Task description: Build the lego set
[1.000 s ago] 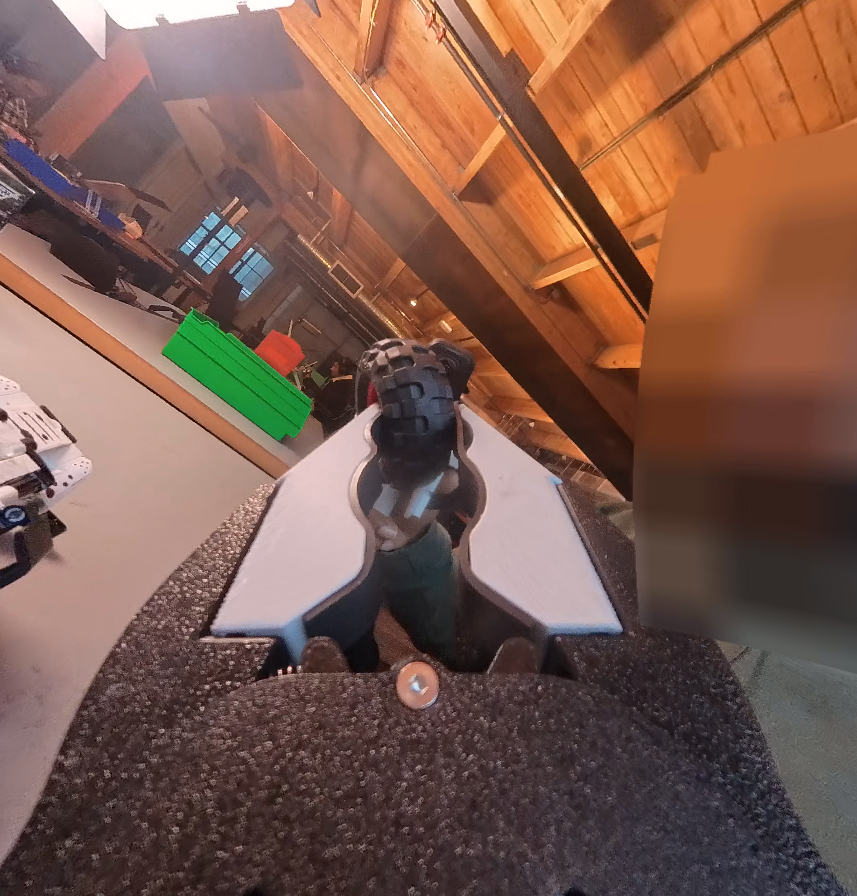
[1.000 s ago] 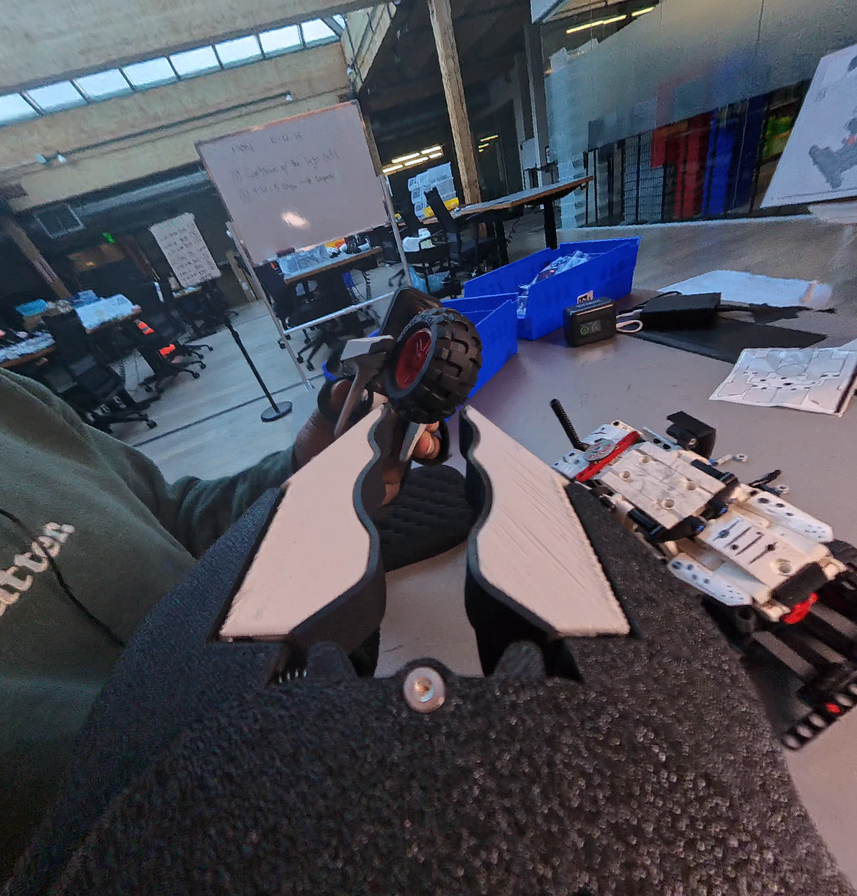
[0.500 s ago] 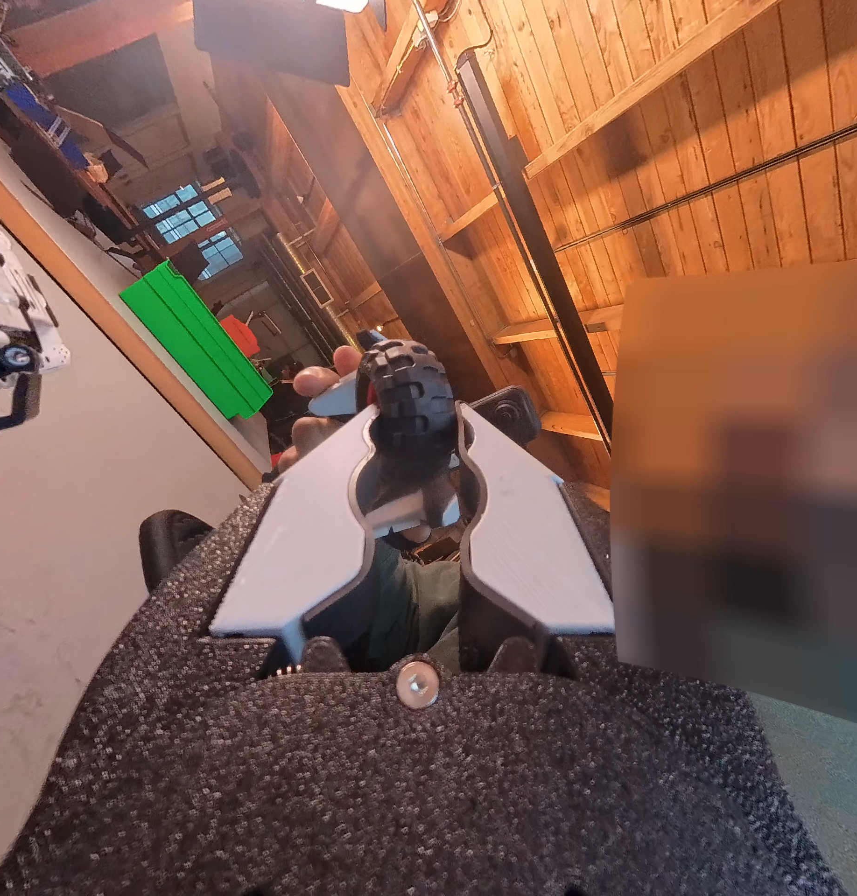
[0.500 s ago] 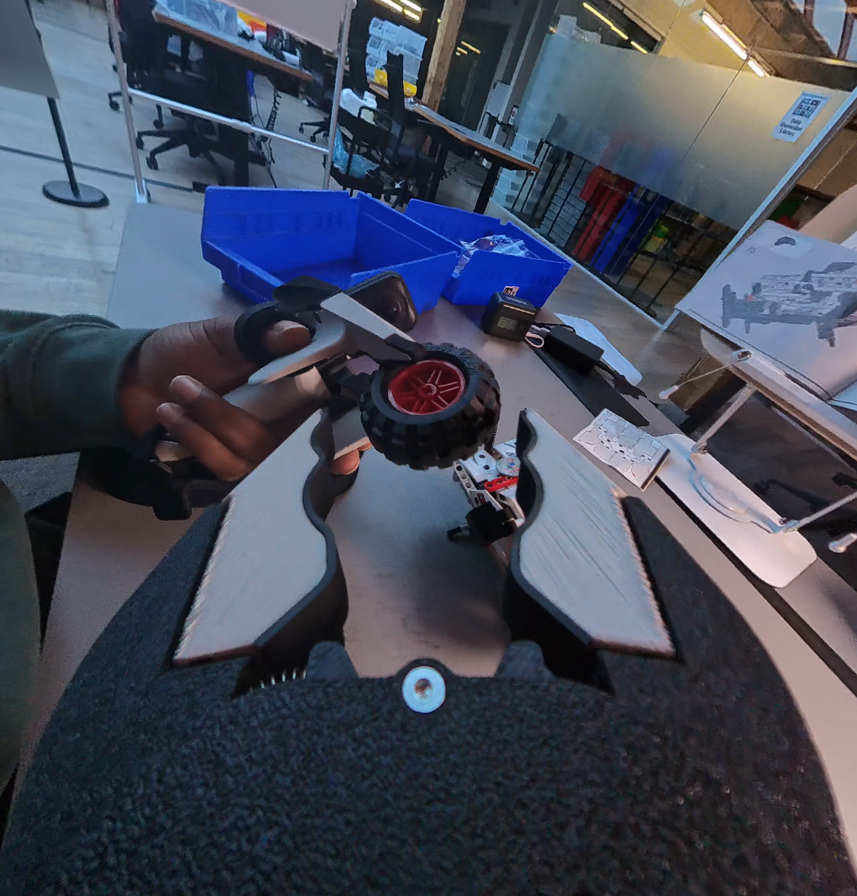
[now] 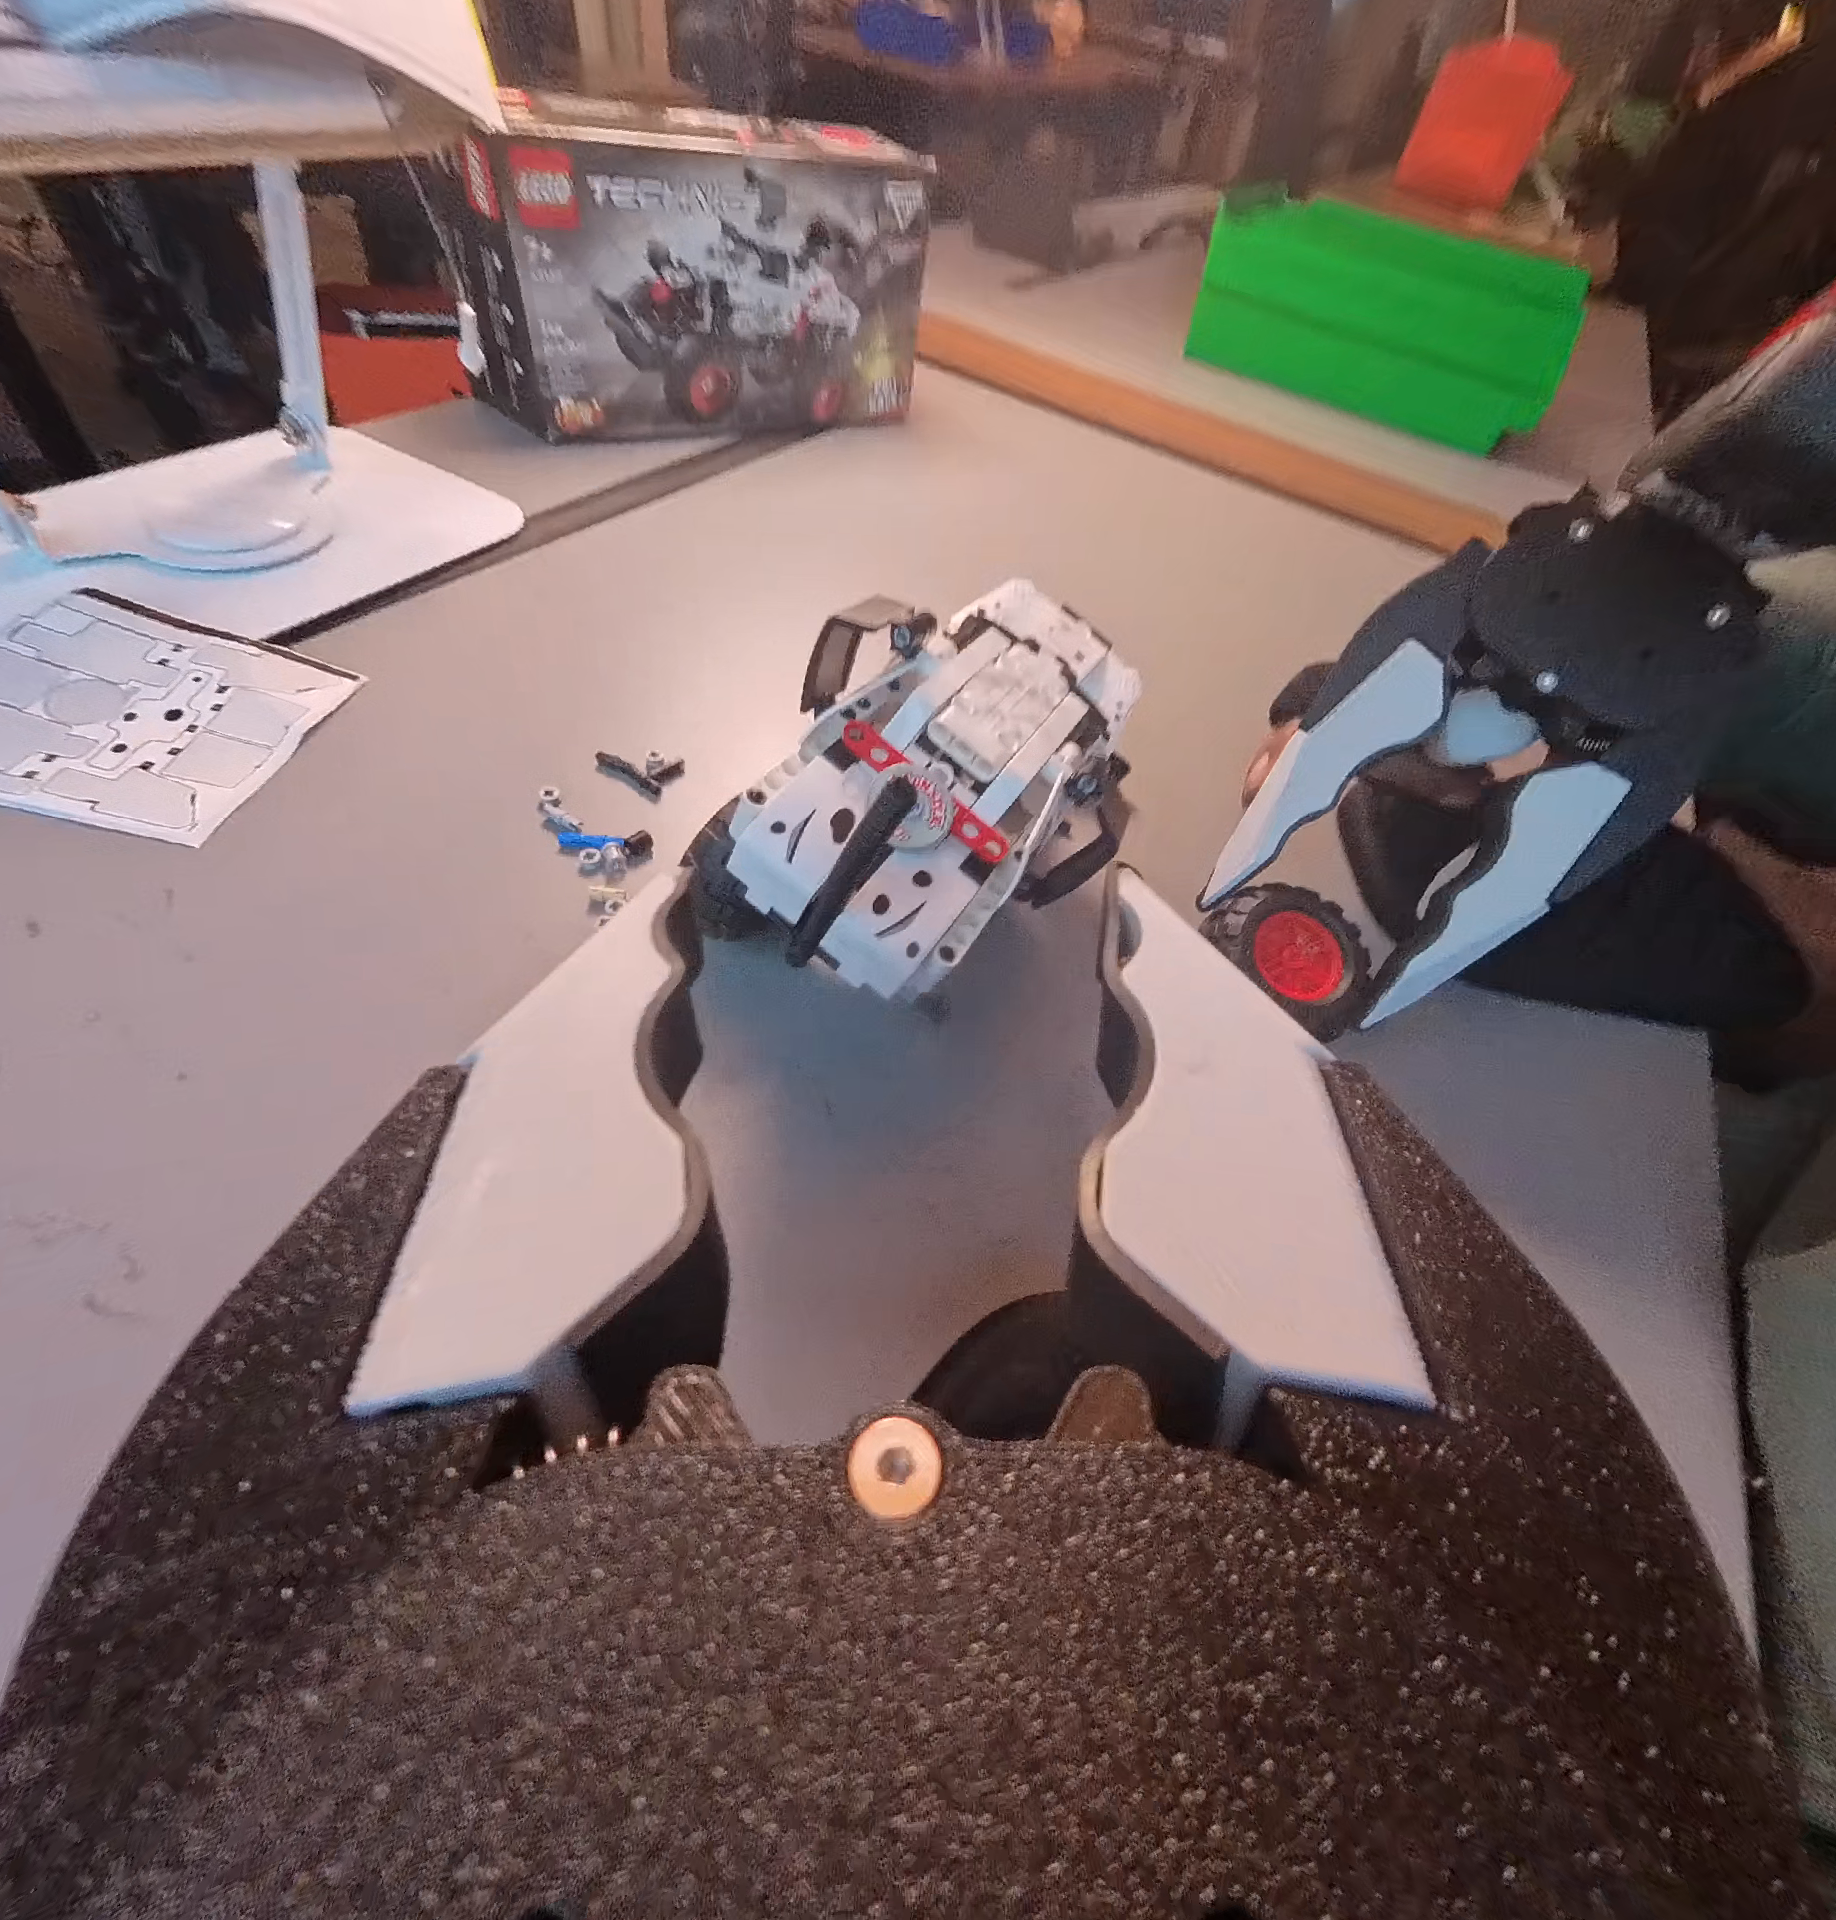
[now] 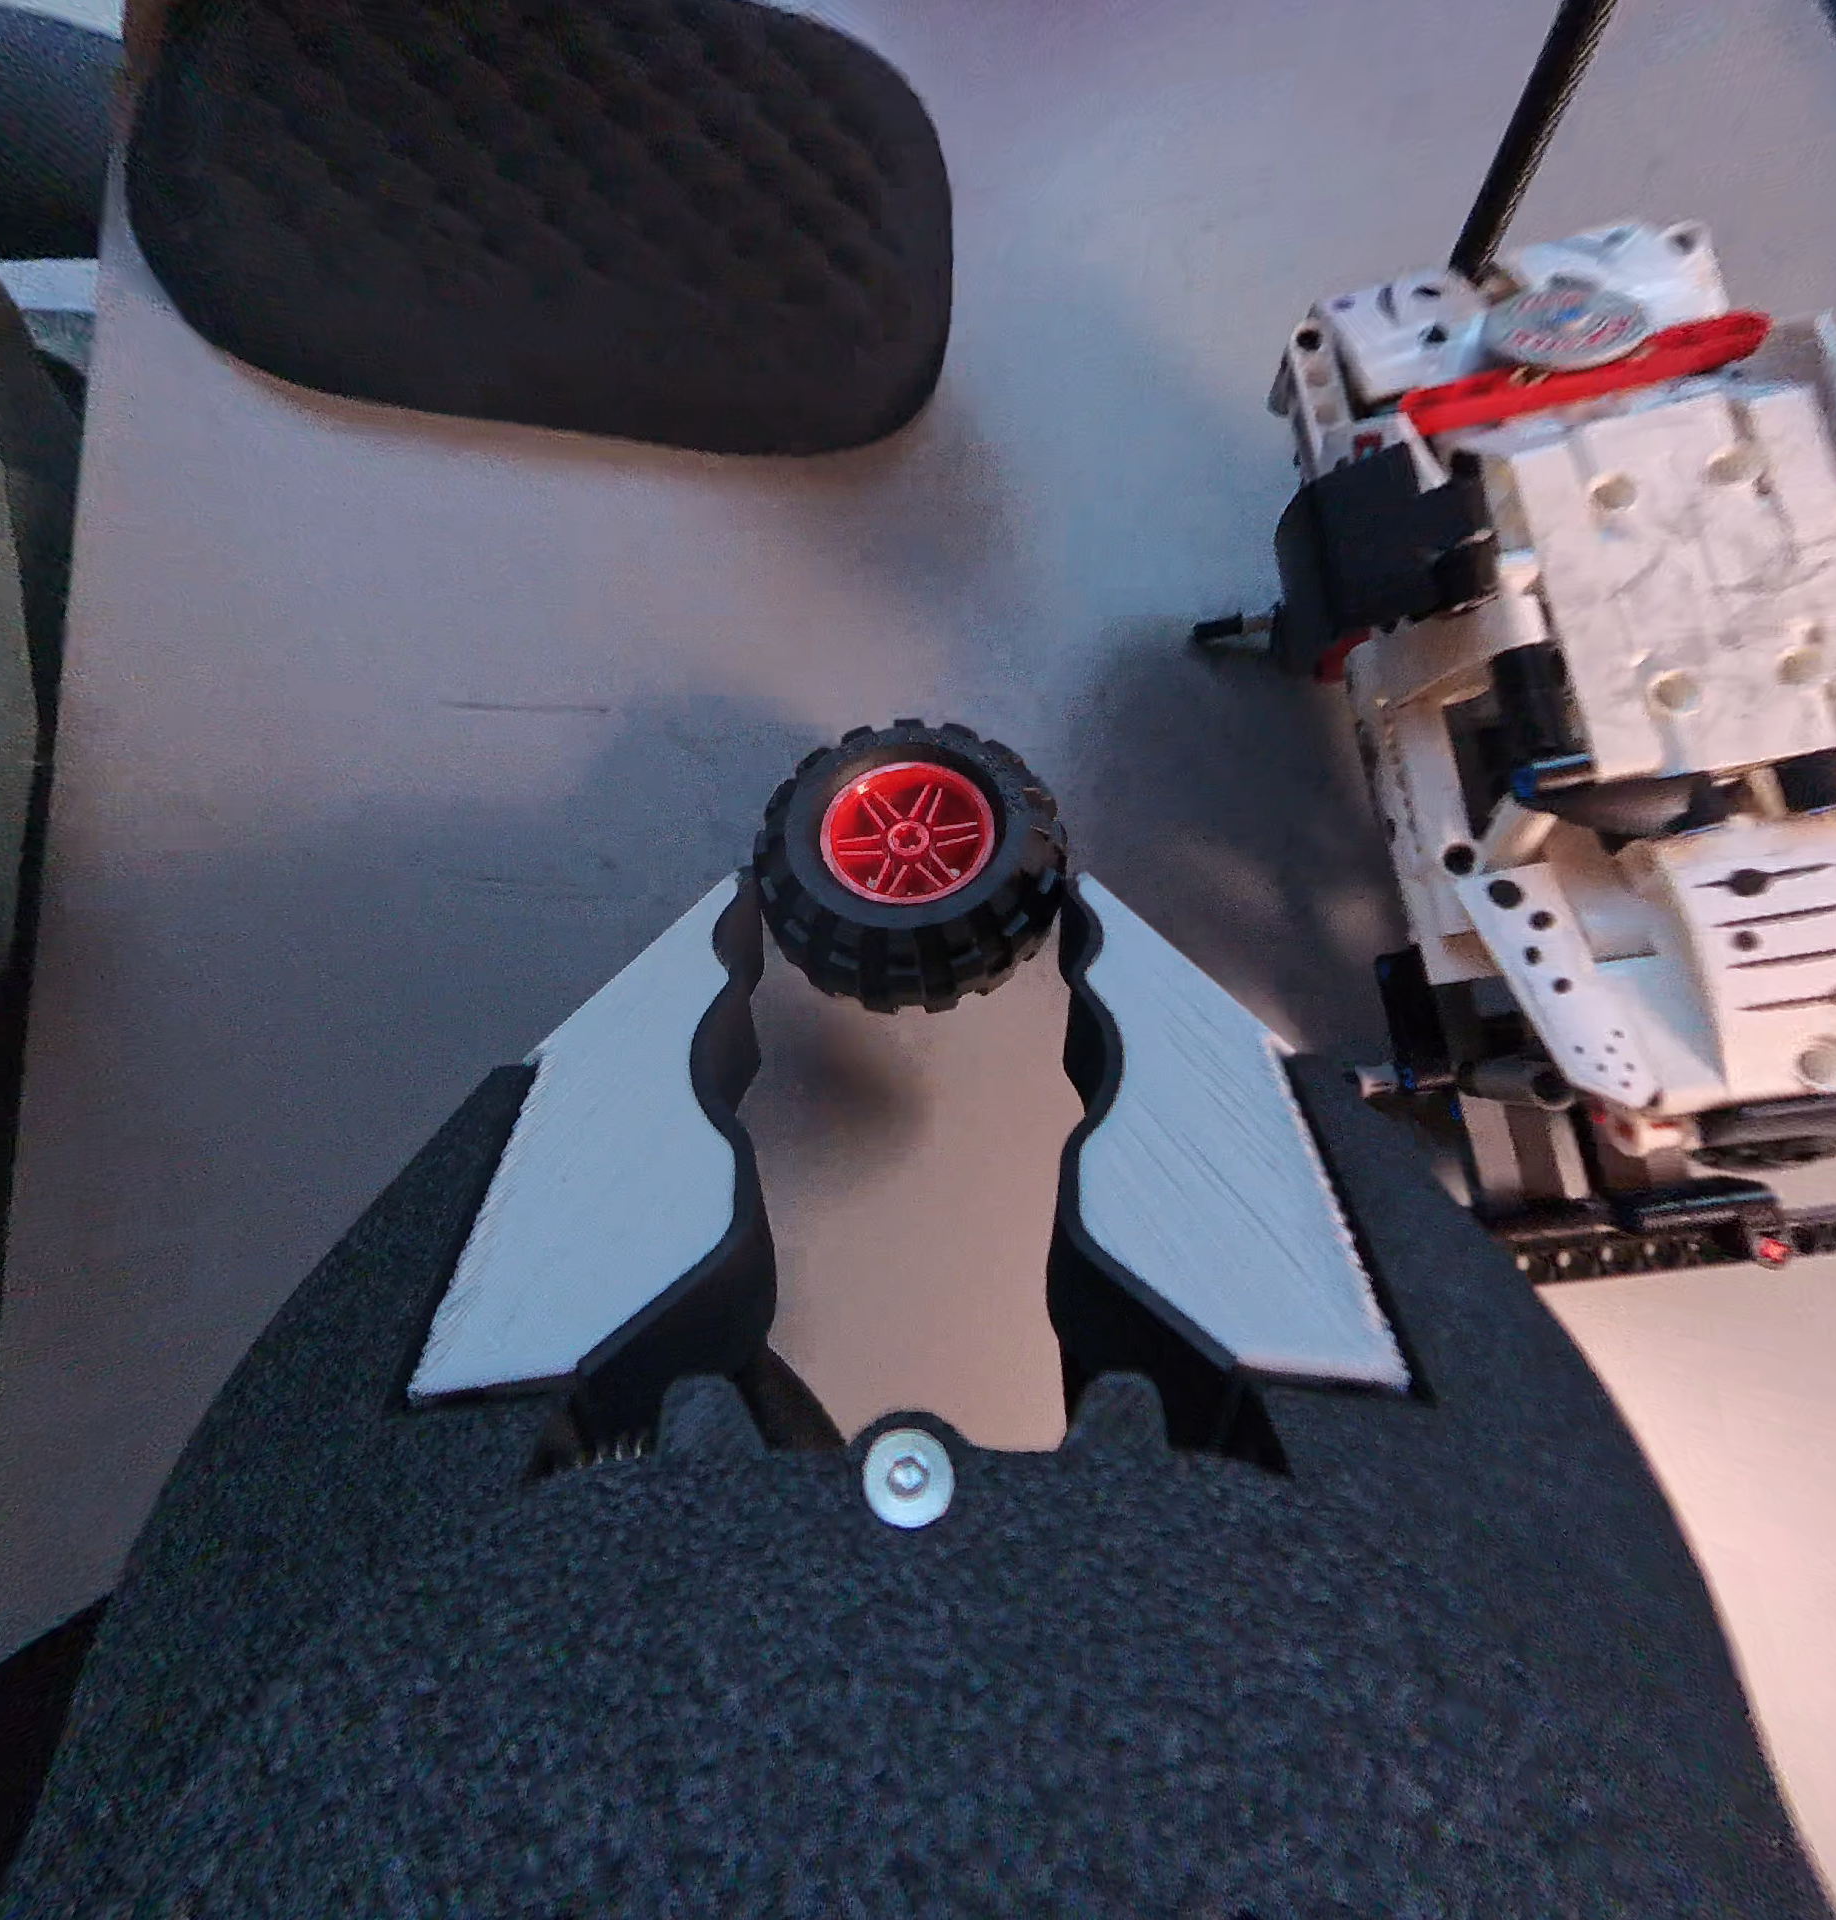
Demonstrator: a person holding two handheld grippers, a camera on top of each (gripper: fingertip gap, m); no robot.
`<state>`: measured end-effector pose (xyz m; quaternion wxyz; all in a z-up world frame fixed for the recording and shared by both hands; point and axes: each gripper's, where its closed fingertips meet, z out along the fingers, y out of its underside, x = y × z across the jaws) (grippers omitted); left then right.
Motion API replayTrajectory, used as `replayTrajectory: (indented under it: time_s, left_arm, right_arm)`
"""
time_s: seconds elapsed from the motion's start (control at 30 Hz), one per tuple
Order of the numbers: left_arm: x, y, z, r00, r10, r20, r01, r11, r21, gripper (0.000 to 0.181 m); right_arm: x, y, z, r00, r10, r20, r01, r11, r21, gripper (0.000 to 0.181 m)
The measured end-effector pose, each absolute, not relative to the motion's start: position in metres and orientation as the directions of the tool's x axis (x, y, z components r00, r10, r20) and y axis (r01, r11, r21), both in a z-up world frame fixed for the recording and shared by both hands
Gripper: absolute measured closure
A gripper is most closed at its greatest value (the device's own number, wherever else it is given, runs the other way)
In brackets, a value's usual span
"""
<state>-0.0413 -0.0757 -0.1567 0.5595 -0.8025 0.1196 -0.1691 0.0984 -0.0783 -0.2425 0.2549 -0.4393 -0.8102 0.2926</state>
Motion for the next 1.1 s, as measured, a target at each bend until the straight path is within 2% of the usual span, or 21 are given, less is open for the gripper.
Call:
replayTrajectory:
  time_s: [0.07, 0.17, 0.27, 0.33, 0.37, 0.43, 0.5, 0.53, 0.57, 0.6, 0.63, 0.67, 0.7, 0.77, 0.8, 0.93, 1.0, 1.03, 1.1]
  left_arm:
    - [-0.036, -0.061, -0.176, 0.894, -0.438, 0.093, -0.093, -0.386, -0.918, 0.09]
    - [-0.026, -0.04, -0.196, 0.857, -0.504, -0.108, -0.316, -0.349, -0.883, 0.085]
    - [-0.022, -0.02, -0.211, 0.765, -0.524, -0.375, -0.563, -0.261, -0.784, 0.089]
    - [-0.017, -0.011, -0.211, 0.713, -0.532, -0.456, -0.631, -0.203, -0.749, 0.105]
    - [-0.015, -0.009, -0.21, 0.716, -0.541, -0.44, -0.625, -0.217, -0.75, 0.106]
    - [-0.017, -0.006, -0.204, 0.789, -0.548, -0.277, -0.503, -0.318, -0.803, 0.106]
    - [-0.017, -0.004, -0.191, 0.846, -0.528, 0.073, -0.233, -0.489, -0.841, 0.107]
    - [-0.019, -0.003, -0.182, 0.833, -0.485, 0.266, -0.074, -0.574, -0.816, 0.11]
    - [-0.021, -0.001, -0.167, 0.77, -0.457, 0.446, 0.087, -0.617, -0.782, 0.167]
    - [-0.015, -0.004, -0.139, 0.587, -0.498, 0.638, 0.264, -0.627, -0.733, 0.181]
    - [-0.023, -0.001, -0.127, 0.461, -0.443, 0.769, 0.394, -0.674, -0.625, 0.181]
    - [-0.033, 0.003, -0.139, 0.494, -0.379, 0.782, 0.398, -0.701, -0.591, 0.181]
    - [-0.039, 0.004, -0.158, 0.594, -0.359, 0.72, 0.329, -0.708, -0.625, 0.181]
    - [-0.03, -0.004, -0.158, 0.594, -0.42, 0.686, 0.285, -0.688, -0.668, 0.172]
    - [-0.024, -0.008, -0.151, 0.584, -0.465, 0.665, 0.277, -0.656, -0.702, 0.162]
    - [0.003, -0.03, -0.152, 0.748, -0.587, 0.309, 0.011, -0.455, -0.891, 0.119]
    - [0.014, -0.035, -0.161, 0.826, -0.551, 0.12, -0.126, -0.389, -0.913, 0.1]
    - [0.02, -0.033, -0.166, 0.856, -0.516, 0.042, -0.177, -0.367, -0.913, 0.096]
    - [0.039, -0.025, -0.181, 0.889, -0.453, -0.068, -0.254, -0.365, -0.896, 0.08]
  right_arm:
    - [0.102, -0.072, -0.268, -0.504, 0.855, 0.12, 0.642, 0.464, -0.61, 0.123]
    - [0.099, -0.066, -0.263, -0.475, 0.876, 0.084, 0.656, 0.417, -0.629, 0.121]
    - [0.108, -0.056, -0.248, -0.454, 0.887, 0.084, 0.633, 0.387, -0.671, 0.118]
    - [0.114, -0.048, -0.236, -0.414, 0.907, 0.076, 0.616, 0.341, -0.71, 0.121]
    - [0.118, -0.042, -0.233, -0.392, 0.916, 0.086, 0.613, 0.33, -0.718, 0.121]
    - [0.124, -0.034, -0.23, -0.358, 0.926, 0.123, 0.607, 0.331, -0.722, 0.118]
    - [0.129, -0.037, -0.226, -0.358, 0.927, 0.112, 0.596, 0.319, -0.737, 0.116]
    - [0.13, -0.04, -0.224, -0.364, 0.926, 0.1, 0.593, 0.313, -0.742, 0.115]
    - [0.129, -0.043, -0.223, -0.374, 0.923, 0.092, 0.592, 0.314, -0.742, 0.113]
    - [0.128, -0.046, -0.222, -0.387, 0.917, 0.093, 0.59, 0.324, -0.74, 0.111]
    - [0.127, -0.048, -0.22, -0.399, 0.911, 0.101, 0.583, 0.337, -0.739, 0.111]
    - [0.125, -0.048, -0.218, -0.406, 0.907, 0.112, 0.575, 0.349, -0.74, 0.111]
    - [0.123, -0.046, -0.217, -0.4, 0.908, 0.123, 0.58, 0.355, -0.733, 0.111]
    - [0.123, -0.032, -0.222, -0.378, 0.914, 0.145, 0.618, 0.366, -0.696, 0.11]
    - [0.122, -0.024, -0.221, -0.365, 0.917, 0.16, 0.618, 0.367, -0.696, 0.111]
    - [0.124, 0.013, -0.209, -0.297, 0.917, 0.268, 0.598, 0.397, -0.696, 0.115]
    - [0.122, 0.041, -0.203, -0.253, 0.89, 0.38, 0.596, 0.452, -0.663, 0.112]
    - [0.12, 0.053, -0.202, -0.235, 0.879, 0.414, 0.597, 0.467, -0.652, 0.112]
    - [0.111, 0.075, -0.198, -0.194, 0.873, 0.448, 0.599, 0.467, -0.65, 0.11]
